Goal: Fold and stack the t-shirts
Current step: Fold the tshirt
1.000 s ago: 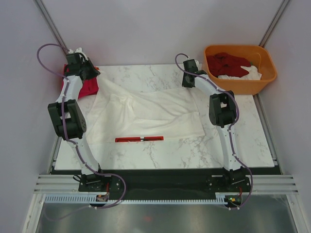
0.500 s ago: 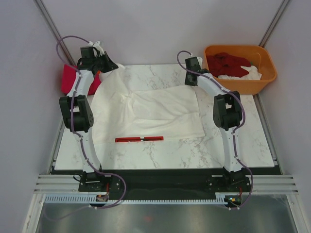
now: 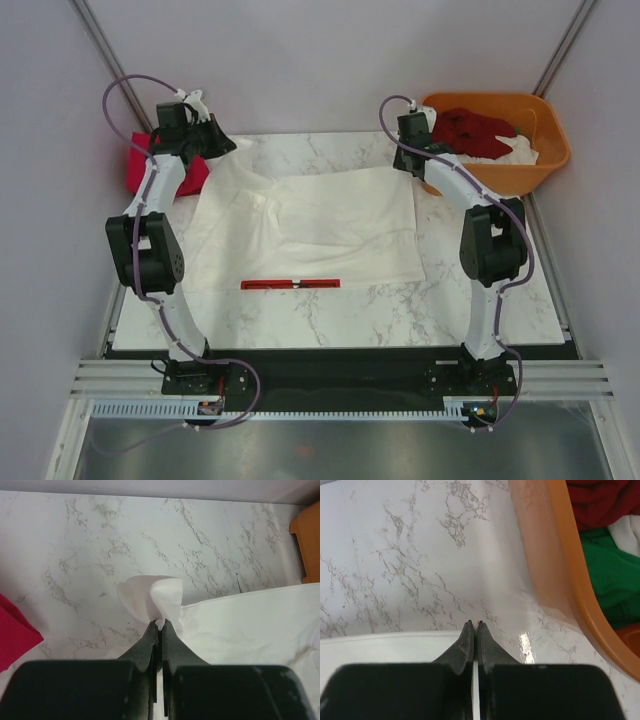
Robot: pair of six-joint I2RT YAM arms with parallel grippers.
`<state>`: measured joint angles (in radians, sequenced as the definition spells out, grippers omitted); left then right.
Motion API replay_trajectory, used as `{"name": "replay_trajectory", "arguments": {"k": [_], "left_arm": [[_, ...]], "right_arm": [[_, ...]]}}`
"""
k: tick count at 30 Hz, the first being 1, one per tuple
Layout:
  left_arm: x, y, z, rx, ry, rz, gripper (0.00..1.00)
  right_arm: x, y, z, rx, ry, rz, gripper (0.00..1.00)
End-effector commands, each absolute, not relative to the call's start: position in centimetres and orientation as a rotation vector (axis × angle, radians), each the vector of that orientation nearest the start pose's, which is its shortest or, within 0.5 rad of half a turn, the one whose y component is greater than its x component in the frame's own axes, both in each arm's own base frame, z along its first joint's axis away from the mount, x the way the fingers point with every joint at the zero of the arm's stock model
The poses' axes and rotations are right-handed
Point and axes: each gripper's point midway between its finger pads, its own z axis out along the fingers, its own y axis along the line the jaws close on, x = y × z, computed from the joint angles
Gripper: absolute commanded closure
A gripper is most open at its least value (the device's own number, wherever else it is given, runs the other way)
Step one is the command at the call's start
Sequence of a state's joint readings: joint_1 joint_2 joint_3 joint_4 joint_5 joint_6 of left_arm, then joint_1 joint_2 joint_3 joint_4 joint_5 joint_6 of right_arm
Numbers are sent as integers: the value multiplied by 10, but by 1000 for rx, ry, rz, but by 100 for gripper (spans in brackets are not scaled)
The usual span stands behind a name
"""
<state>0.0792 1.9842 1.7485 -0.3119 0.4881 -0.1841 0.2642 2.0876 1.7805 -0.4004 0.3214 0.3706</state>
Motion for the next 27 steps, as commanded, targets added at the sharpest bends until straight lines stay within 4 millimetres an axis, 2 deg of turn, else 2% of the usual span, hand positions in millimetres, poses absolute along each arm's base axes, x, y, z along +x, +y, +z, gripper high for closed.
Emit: {"name": "replay_trajectory", "arguments": {"k": [1,2,3,4,5,6,7,8,9,10,12,13,14,15,16,17,18,19,20,21,22,23,25,26,27], "left_arm": [[535,-35,258,100,1984,-446,98],[528,-34,248,93,2007,-444,98],[522,-33,249,99,2007,-436,98],[512,-35,260,106,1988,-432,98],[503,-35,251,100,2011,-437,98],[496,-36,251,100,2012,-438,98],[489,-37,251,99,2014,-438,98],[476,-38,251,99,2015,-438,98],[472,-31,248,70,2022,-394,98],[465,-32,250,65,2018,-397,98],[445,-33,251,66,2015,-396,98],[435,-34,239,60,2040,-401,98],[427,-29,247,23,2018,-369,98],[420,-29,246,14,2020,-370,98],[415,-30,244,12,2022,-370,98],[406,-30,233,-1,2046,-369,97],[396,-30,231,-3,2042,-366,97],[393,-30,240,-2,2020,-361,97],[386,-29,232,-13,2033,-353,97],[379,-29,239,-7,2012,-347,98],[373,-29,231,-13,2028,-346,97],[370,-27,230,-18,2030,-336,97],[360,-27,226,-17,2039,-327,97],[356,-25,225,-29,2043,-317,97],[353,-25,223,-33,2046,-315,97]], "right_arm": [[549,102,170,306,2142,7,100],[544,101,162,305,2162,0,100],[540,100,168,310,2154,8,100],[537,100,167,312,2157,10,100],[531,100,160,308,2173,10,100],[528,99,160,309,2176,14,100],[522,98,167,314,2166,23,100],[515,98,161,314,2179,21,100],[511,96,161,318,2181,23,100],[504,95,172,319,2161,36,100],[491,92,167,317,2175,34,100],[485,91,178,321,2153,46,100],[477,89,169,322,2173,40,100],[471,88,168,322,2178,46,100],[465,88,177,320,2162,60,100],[456,86,168,327,2182,59,100],[450,88,175,322,2170,83,100],[445,88,174,323,2172,92,100],[436,87,166,321,2189,91,100],[431,86,164,322,2193,96,100],[426,86,171,320,2179,113,100],[417,85,160,315,2206,111,100],[406,87,161,311,2205,142,100],[397,85,151,312,2228,138,100],[392,87,153,318,2220,155,100]]}}
